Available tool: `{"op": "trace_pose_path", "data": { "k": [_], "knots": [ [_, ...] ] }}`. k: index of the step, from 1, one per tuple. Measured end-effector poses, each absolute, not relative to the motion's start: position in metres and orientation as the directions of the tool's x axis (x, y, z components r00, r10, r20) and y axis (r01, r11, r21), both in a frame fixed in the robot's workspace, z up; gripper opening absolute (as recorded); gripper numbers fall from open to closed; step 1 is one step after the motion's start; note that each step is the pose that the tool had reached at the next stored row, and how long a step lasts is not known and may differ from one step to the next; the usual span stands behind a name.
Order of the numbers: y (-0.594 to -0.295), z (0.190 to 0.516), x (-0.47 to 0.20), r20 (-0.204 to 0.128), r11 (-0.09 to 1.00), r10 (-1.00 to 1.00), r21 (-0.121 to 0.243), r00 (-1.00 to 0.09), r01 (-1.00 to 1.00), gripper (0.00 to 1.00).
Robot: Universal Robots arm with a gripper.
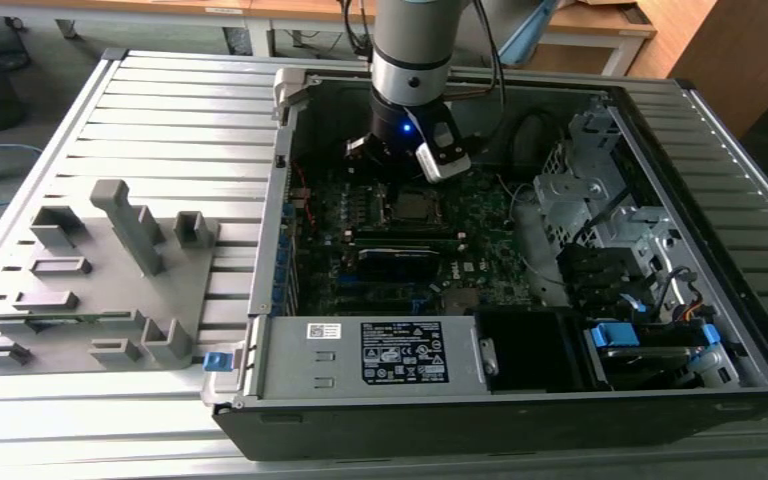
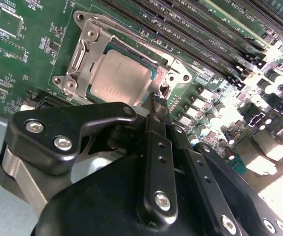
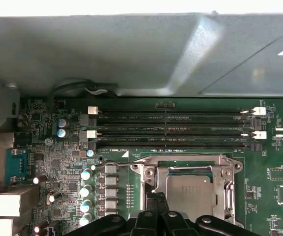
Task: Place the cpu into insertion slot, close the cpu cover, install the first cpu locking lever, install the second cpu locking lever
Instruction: 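Close the cpu cover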
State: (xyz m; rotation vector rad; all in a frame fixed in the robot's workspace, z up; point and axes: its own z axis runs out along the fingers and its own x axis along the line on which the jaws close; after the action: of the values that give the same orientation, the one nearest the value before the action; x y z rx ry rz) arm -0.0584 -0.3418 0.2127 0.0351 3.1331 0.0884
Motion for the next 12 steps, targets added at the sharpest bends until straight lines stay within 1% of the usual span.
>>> {"op": "trace_pose_path", "data": {
  "k": [7,12],
  "knots": [
    [-0.3418,0.2119,-0.0577,-0.007,0.998,0.023,0.057,-1.0,0.022,0.1],
    [-0.3418,0.2098,-0.0577,-0.027,0.998,0.023,0.058,-0.999,0.021,0.1]
  ]
}}
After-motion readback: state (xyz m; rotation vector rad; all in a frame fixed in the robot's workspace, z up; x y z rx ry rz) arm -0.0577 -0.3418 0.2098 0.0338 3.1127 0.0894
